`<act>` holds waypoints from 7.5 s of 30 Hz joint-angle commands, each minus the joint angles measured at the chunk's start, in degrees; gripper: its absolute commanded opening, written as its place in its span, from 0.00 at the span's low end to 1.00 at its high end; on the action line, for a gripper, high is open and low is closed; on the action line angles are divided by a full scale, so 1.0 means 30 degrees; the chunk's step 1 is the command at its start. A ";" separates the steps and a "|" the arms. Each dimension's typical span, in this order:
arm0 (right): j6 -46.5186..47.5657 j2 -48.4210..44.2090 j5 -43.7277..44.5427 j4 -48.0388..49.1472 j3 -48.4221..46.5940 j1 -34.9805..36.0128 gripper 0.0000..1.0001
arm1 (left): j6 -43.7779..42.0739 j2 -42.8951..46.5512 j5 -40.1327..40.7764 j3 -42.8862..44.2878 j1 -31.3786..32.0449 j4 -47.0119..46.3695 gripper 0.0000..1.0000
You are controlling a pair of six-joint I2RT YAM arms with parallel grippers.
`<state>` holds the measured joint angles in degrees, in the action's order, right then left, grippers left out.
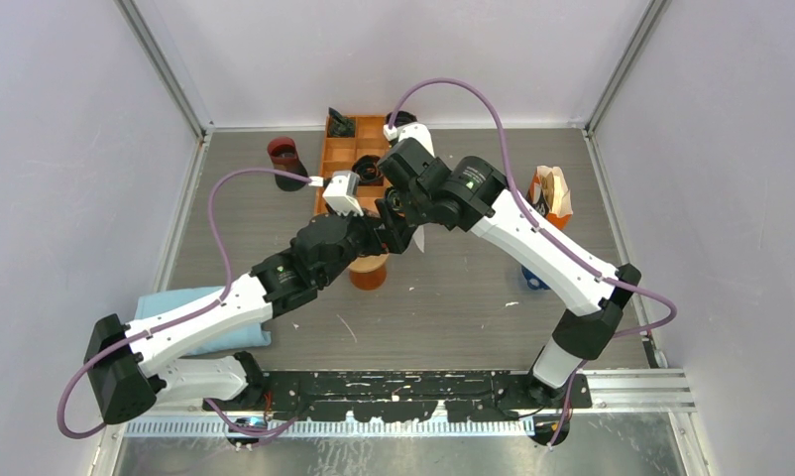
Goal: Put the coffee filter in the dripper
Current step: Open the coffee filter, then place the coffee filter in the coffee dripper, then adjust the coffee filter in the coffee dripper.
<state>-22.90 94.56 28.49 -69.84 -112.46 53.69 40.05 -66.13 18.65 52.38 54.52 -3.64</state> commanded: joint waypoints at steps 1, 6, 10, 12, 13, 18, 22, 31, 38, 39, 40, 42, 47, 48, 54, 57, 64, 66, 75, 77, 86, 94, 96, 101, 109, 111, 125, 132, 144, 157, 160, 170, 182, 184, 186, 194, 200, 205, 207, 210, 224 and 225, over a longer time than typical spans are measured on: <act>-0.0396 -0.0100 0.0142 -0.0235 -0.1087 0.0179 0.01 | -0.1108 0.0246 0.1798 0.0970 0.0134 -0.0726 0.92; -0.0316 -0.0130 -0.0100 -0.0397 -0.1192 0.0190 0.01 | -0.1603 0.0562 0.2570 0.1146 0.0139 0.0429 0.86; -0.0224 -0.0087 -0.0503 -0.0527 -0.1408 0.0208 0.01 | -0.1911 0.0723 0.2995 0.1484 0.0161 0.1487 0.80; -0.0177 -0.0086 -0.0680 -0.0564 -0.1496 0.0186 0.01 | -0.2032 0.0817 0.3145 0.1522 0.0124 0.1731 0.78; -0.0149 -0.0082 -0.0789 -0.0566 -0.1527 0.0184 0.01 | -0.2089 0.0867 0.3217 0.1564 0.0124 0.1856 0.77; -0.0016 -0.0136 -0.1245 -0.0522 -0.1581 0.0208 0.01 | -0.2413 0.0849 0.3414 0.1984 0.0139 0.2799 0.71; 0.0086 -0.0200 -0.1601 -0.0482 -0.1565 0.0206 0.01 | -0.2423 0.0824 0.3435 0.2285 0.0118 0.3483 0.66; 0.0328 -0.0496 -0.2344 -0.0039 -0.1325 0.0203 0.01 | -0.3030 0.1321 0.2400 0.2532 0.0063 0.3810 0.52; 0.0452 -0.0808 -0.2453 0.0107 -0.1078 0.0204 0.01 | -0.3088 0.1554 0.1858 0.2601 -0.0095 0.4122 0.42; 0.0479 -0.0854 -0.2475 0.0107 -0.1035 0.0200 0.01 | -0.3089 0.1607 0.1822 0.2607 -0.0127 0.4162 0.41; 0.0523 -0.0911 -0.2489 0.0133 -0.0982 0.0196 0.01 | -0.3107 0.1668 0.1767 0.2608 -0.0149 0.4196 0.40; 0.0639 -0.1069 -0.2612 0.0257 -0.0757 0.0190 0.01 | -0.3126 0.1759 0.1630 0.2580 -0.0208 0.4223 0.37; 0.0896 -0.1537 -0.2699 0.0513 -0.0162 0.0172 0.01 | -0.3098 0.1879 0.1522 0.2576 -0.0365 0.4473 0.29; 0.0960 -0.1589 -0.2700 0.0524 -0.0078 0.0175 0.01 | -0.3040 0.1900 0.1517 0.2557 -0.0410 0.4526 0.28; 0.1249 -0.1885 -0.2831 0.0597 0.0242 0.0044 0.01 | -0.2951 0.2030 0.1269 0.2520 -0.0675 0.4710 0.24; 0.1440 -0.1982 -0.3117 0.0689 0.0336 -0.0036 0.01 | -0.2948 0.2011 0.1127 0.2575 -0.0784 0.4823 0.24; 0.1784 -0.2313 -0.3968 0.0933 0.0738 -0.0380 0.01 | -0.2864 0.2078 0.0899 0.2607 -0.1132 0.5256 0.23; 0.1919 -0.2467 -0.4490 0.1144 0.1006 -0.0612 0.01 | -0.2806 0.2162 0.0780 0.2608 -0.1263 0.5361 0.22; 0.2294 -0.2919 -0.7107 0.2312 0.2243 -0.1946 0.01 | -0.2729 0.2432 -0.0140 0.2901 -0.1978 0.6543 0.13; 0.2353 -0.2978 -0.7623 0.2555 0.2370 -0.2306 0.01 | -0.2742 0.2606 -0.0244 0.2901 -0.2096 0.6777 0.11; 0.2614 -0.1961 -0.9493 0.2999 0.1633 -0.2742 0.01 | -0.2670 0.2780 -0.1030 0.3723 -0.2624 0.8281 0.07; 0.2907 -0.0214 -1.0241 0.3092 0.0142 -0.2758 0.01 | -0.2845 0.2753 -0.0411 0.4821 -0.3083 1.0788 0.03; 0.3008 0.0328 -1.0460 0.3001 -0.0242 -0.2780 0.01 | -0.2843 0.2765 -0.0292 0.4897 -0.3270 1.1293 0.01; 0.3196 0.1609 -1.0942 0.2714 -0.0940 -0.2862 0.01 | -0.2644 0.2678 -0.0418 0.4977 -0.3992 1.2466 0.00; 0.3398 0.2810 -1.0991 0.2719 -0.1185 -0.3008 0.02 | -0.2626 0.1992 -0.1417 0.4693 -0.5186 1.2799 0.00; 0.3464 0.3019 -1.0877 0.2720 -0.1169 -0.3014 0.02 | -0.2620 0.1744 -0.1724 0.4573 -0.5352 1.2694 0.00; 0.3498 0.3501 -1.0760 0.2775 -0.0962 -0.3072 0.07 | -0.2424 0.0471 -0.2410 0.4382 -0.5620 1.2569 0.11; 0.3496 0.3547 -1.0962 0.2984 -0.0871 -0.3064 0.14 | -0.2448 0.0317 -0.2409 0.4417 -0.5658 1.2682 0.20; 0.3645 0.3316 -1.0947 0.3221 -0.0996 -0.3071 0.27 | -0.2679 0.0787 -0.2300 0.4563 -0.5716 1.3032 0.43; 0.3447 0.3312 -1.0597 0.3928 -0.0313 -0.3044 0.37 | -0.3395 -0.0304 -0.1969 0.5450 -0.5927 1.3166 0.82; 0.3415 0.3305 -1.0377 0.4111 0.0038 -0.3040 0.38 | -0.3566 -0.0897 -0.1999 0.5790 -0.5957 1.3230 0.86; 0.3325 0.3305 -1.0392 0.4860 0.1168 -0.3043 0.41 | -0.3902 -0.2066 -0.1757 0.5803 -0.6110 1.3933 0.87; 0.3277 0.3596 -1.0376 0.5283 0.1664 -0.3015 0.44 | -0.3946 -0.1885 -0.1628 0.5074 -0.6397 1.4338 0.87; 0.3295 0.3655 -1.0398 0.5372 0.1819 -0.3016 0.44 | -0.3910 -0.1921 -0.1641 0.5019 -0.6397 1.4409 0.87; 0.3296 0.3688 -1.0488 0.5505 0.2029 -0.3005 0.44 | -0.3875 -0.1950 -0.1675 0.4908 -0.6441 1.4437 0.87; 0.3395 0.3807 -1.0666 0.5887 0.2478 -0.3010 0.45 | -0.3746 -0.1981 -0.1741 0.4583 -0.6491 1.4541 0.87; 0.3557 0.3887 -1.0661 0.6182 0.2914 -0.3010 0.46 | -0.3623 -0.1980 -0.2025 0.4382 -0.6558 1.4514 0.87; 0.3674 0.3729 -1.0684 0.6260 0.2868 -0.3013 0.47 | -0.3612 -0.1802 -0.2163 0.4405 -0.6622 1.4545 0.87; 0.3690 0.3544 -1.0643 0.6243 0.2767 -0.3010 0.48 | -0.3570 -0.1622 -0.2376 0.4473 -0.6731 1.4529 0.91; 0.3730 0.3326 -1.0666 0.6248 0.2597 -0.2996 0.49 | -0.3465 -0.1236 -0.2981 0.4585 -0.6968 1.4349 0.94; 0.3676 0.3430 -1.1017 0.6347 0.2598 -0.2959 0.49 | -0.3779 -0.1795 -0.5501 0.5194 -0.7982 1.2733 0.99; 0.3666 0.3456 -1.1020 0.6348 0.2592 -0.2982 0.49 | -0.3812 -0.2001 -0.5660 0.5330 -0.8030 1.2702 0.99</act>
<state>-12.34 106.52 -3.81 -53.10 -103.33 44.77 29.52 -70.52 4.51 65.41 31.31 38.44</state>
